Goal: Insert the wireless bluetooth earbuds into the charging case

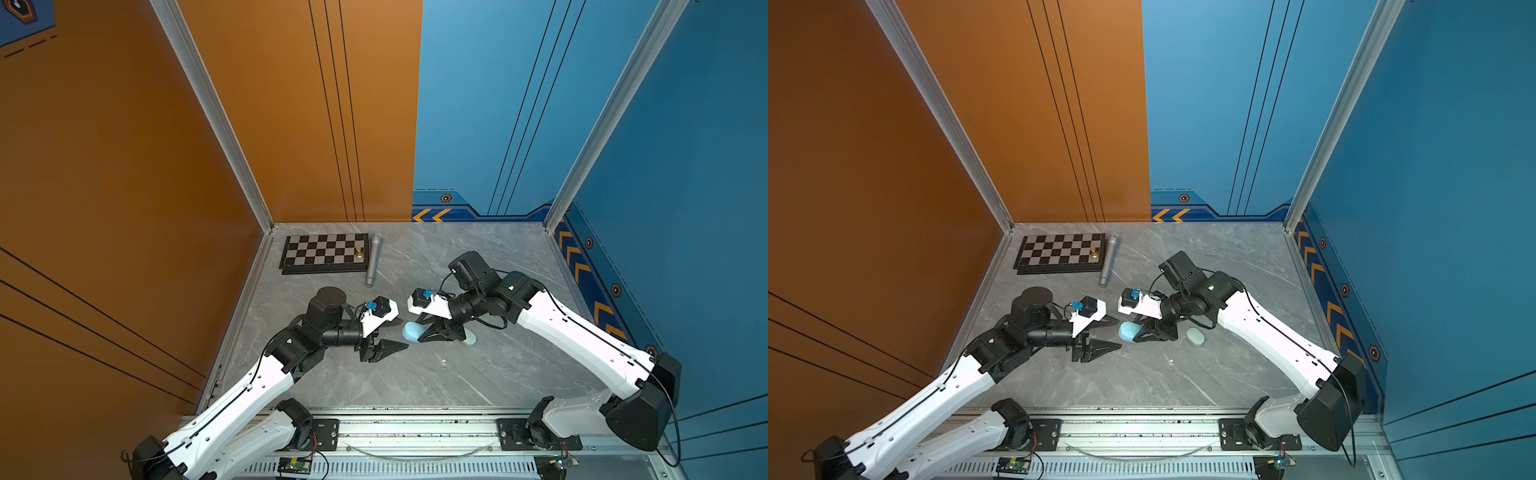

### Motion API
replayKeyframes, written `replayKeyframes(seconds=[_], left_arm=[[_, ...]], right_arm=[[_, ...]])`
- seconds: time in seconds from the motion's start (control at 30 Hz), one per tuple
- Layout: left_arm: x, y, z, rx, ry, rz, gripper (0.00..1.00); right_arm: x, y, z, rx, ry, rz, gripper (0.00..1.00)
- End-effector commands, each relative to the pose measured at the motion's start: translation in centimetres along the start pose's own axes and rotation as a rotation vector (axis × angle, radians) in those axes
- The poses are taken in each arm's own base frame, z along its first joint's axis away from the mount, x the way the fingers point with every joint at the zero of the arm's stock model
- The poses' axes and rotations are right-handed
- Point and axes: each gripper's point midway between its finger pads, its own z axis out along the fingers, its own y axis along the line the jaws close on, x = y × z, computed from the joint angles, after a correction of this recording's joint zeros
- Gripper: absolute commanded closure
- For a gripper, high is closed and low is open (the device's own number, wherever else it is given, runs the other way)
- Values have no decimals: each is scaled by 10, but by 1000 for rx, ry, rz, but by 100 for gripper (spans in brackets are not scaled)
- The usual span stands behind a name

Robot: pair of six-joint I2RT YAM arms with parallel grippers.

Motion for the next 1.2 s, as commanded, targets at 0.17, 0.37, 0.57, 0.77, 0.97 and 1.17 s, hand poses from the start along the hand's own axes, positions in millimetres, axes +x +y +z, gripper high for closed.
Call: replayKeyframes(seconds=[0.17, 0.37, 0.57, 0.77, 0.97, 1.17], left_arm=[[-8, -7, 1, 38, -20, 22, 44], [-3, -4, 3, 23, -6, 21, 43], [-3, 1, 6, 5, -15, 44, 43], [-3, 3, 10, 15, -10, 57, 52], [1, 4, 12, 19, 0, 64, 46], [0, 4, 8, 10, 4, 79, 47]], right_arm=[[-16, -5, 4, 21, -28, -7, 87], [-21, -6, 2, 28, -43, -10, 87], [-27, -6, -2, 38, -64, -7, 87], [-29, -6, -3, 39, -73, 3, 87], [-28, -9, -8, 61, -75, 11, 87], [-28, -12, -13, 76, -83, 14, 87]])
